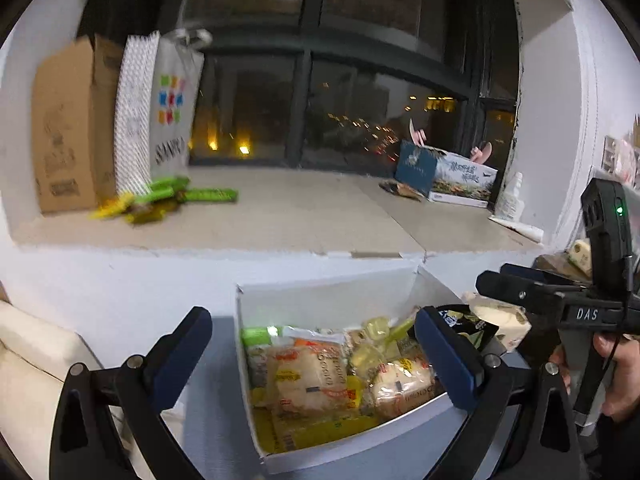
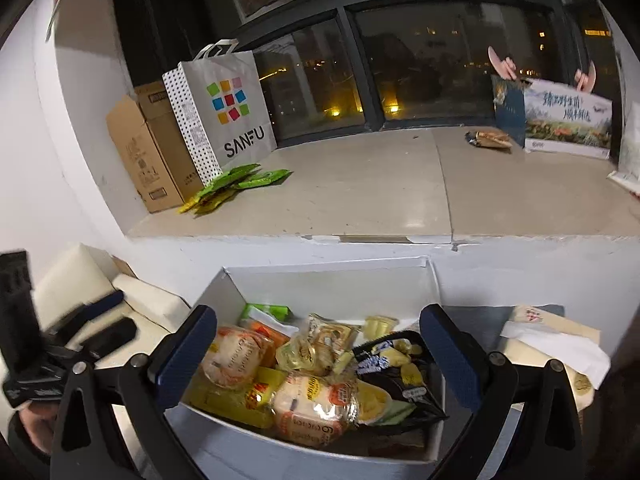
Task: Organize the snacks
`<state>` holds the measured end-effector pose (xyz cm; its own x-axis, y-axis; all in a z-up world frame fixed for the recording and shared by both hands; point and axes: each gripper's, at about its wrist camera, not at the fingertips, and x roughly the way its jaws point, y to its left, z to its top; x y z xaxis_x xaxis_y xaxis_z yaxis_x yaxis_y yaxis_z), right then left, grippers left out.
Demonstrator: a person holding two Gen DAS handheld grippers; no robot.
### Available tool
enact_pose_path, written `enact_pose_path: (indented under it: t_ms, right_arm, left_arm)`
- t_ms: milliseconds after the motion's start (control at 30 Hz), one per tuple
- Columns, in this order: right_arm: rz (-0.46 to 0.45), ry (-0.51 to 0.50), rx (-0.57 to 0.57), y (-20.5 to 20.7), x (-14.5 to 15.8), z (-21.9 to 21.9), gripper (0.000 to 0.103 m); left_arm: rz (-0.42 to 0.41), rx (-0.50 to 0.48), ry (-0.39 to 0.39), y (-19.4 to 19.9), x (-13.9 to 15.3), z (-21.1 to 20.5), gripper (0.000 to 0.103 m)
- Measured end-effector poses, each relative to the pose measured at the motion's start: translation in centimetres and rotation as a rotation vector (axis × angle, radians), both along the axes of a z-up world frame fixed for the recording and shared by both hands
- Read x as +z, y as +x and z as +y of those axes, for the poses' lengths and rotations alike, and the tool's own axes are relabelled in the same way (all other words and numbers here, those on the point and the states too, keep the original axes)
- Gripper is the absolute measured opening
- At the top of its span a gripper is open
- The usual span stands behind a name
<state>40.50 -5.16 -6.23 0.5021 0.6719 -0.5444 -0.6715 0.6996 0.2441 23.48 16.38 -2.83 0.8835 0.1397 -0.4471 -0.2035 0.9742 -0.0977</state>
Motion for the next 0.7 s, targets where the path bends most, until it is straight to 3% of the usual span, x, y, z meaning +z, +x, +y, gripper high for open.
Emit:
enact_pose_path:
  t_ms: [100,267,367,467,700]
  right_arm:
    - [-0.065,-0.032,-0.013,-1.6,0.5,-0.2,0.103]
    - [-0.184,-0.11,-0.034,-5.7,1.5,-1.1,0.103]
    - [-0.268,-0.109,-0.007,-9.3,2.3,-2.3,0.103]
    - [-0.279,-0.053,0.038,-12.8,3.1,-4.3,0.103]
    - [-0.31,-0.046,0.083,-20.5,2.8,-8.6,0.103]
  left_arm:
    - [-0.02,0.013,0.078,-1.8,1.0,-2.0,0.103]
    - [-0.033,-0.002,0.106,-5.4,1.9,-5.3,0.103]
    - [-0.029,-0.035,0.058,-7.9,2.2,-6.6,0.103]
    - [-0.041,-0.078,-0.001,-10.8,2.5,-7.7,0.103]
    - [-0.052,-0.085,0.005,-17.9,2.3,-11.4,0.103]
